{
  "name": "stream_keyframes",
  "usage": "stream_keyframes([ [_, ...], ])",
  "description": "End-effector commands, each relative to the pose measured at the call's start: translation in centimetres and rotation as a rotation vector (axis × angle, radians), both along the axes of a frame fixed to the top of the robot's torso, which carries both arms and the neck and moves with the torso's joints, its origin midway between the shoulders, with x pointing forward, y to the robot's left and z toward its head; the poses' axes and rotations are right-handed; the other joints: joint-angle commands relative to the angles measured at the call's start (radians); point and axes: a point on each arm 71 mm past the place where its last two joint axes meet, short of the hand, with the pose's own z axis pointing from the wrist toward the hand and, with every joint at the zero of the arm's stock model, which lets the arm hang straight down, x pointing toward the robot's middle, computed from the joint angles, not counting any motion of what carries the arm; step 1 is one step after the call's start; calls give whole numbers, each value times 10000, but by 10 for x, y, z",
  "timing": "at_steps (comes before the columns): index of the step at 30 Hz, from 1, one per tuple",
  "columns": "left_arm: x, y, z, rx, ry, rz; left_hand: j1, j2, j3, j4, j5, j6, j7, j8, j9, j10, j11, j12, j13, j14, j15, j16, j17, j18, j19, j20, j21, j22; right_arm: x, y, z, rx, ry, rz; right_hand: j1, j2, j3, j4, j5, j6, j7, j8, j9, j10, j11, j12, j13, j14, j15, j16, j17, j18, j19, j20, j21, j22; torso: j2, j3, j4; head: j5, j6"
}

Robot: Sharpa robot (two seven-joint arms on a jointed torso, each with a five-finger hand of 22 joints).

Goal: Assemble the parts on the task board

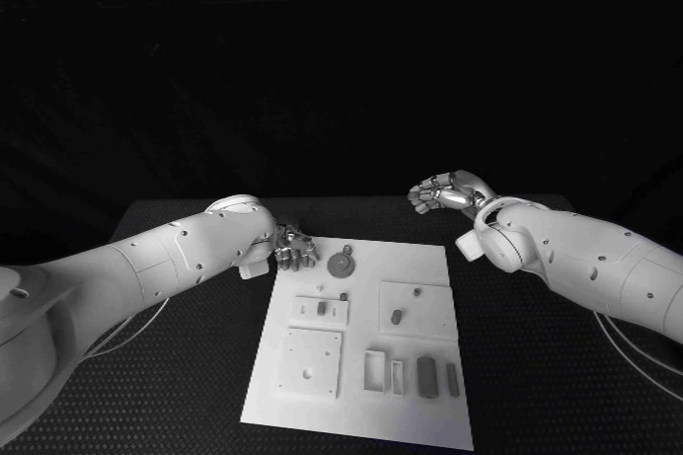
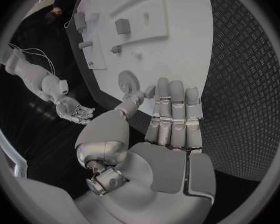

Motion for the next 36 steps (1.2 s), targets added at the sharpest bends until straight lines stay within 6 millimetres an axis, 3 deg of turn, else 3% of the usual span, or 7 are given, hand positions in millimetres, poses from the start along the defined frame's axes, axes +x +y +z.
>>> stream_keyframes([
  [1,0,0,-1,-165,-13,26,115,247,17,-146,-37,124,-19,69,8,87,-16,16,8,106,-18,63,24,-64,81,-596,56,22,-1,2,1,9,-58,139,48,-10,3,-49,24,-68,-6,64,-13,73,8,-70,-2,33,56,-58,-8,-167,-27,2,-35,11,-2,-1,-6,11,12],
  [8,0,2,-1,-273,-23,114,525,527,130,-453,-31,282,-70,174,-31,211,-58,-70,-24,153,-21,67,60,-72,104,-604,42,61,-1,1,0,5,-48,137,46,-12,1,-49,26,-68,-5,67,-16,76,9,-71,-2,34,56,-58,-7,-167,-25,4,-37,14,3,-6,1,5,5],
  [19,1,8,1,-918,-269,622,894,607,180,-467,-3,483,-136,282,-114,473,-113,-189,-75,287,-27,94,111,-91,135,-607,24,121,-1,0,0,-1,-43,123,31,-14,-7,-39,30,-69,-4,73,-22,81,10,-75,-2,36,55,-58,-7,-168,-21,7,-41,19,-7,-10,4,11,-1],
  [23,-1,10,2,-1243,-234,771,749,586,67,-482,341,942,-333,455,-120,1056,-316,-36,44,778,-288,462,317,-11,577,-795,300,301,-1,-1,0,-7,-44,104,26,-14,-9,-36,33,-69,-4,74,-24,82,10,-76,-2,36,55,-58,-6,-168,-20,8,-43,20,-6,-14,6,7,0],
  [31,-12,14,5,-1901,-17,960,818,497,115,-491,541,1158,-410,448,-82,1267,-393,20,147,899,-393,671,447,-7,705,-904,427,443,-1,-5,0,-29,-50,32,2,-17,-19,-20,42,-73,-6,80,-33,82,9,-83,-3,34,56,-61,-7,-168,-19,10,-49,25,-16,-7,24,9,2],
  [34,-19,15,11,-2110,12,933,767,395,128,-488,1335,1297,-457,471,-35,1399,-437,53,209,984,-436,771,504,-14,794,-953,492,513,-1,-6,1,-38,-49,5,0,-18,-20,-19,43,-73,-6,81,-34,82,8,-84,-3,33,56,-61,-7,-168,-19,10,-50,26,-16,-7,30,14,-1],
  [36,-24,16,15,-2159,-9,851,747,366,126,-495,1495,1338,-474,472,-19,1451,-454,64,233,1021,-455,804,521,-9,832,-978,519,541,-1,-7,1,-42,-47,-7,-2,-21,-21,-18,44,-73,-7,82,-35,82,8,-85,-4,33,55,-62,-7,-168,-19,10,-51,27,-10,-5,27,22,1],
])
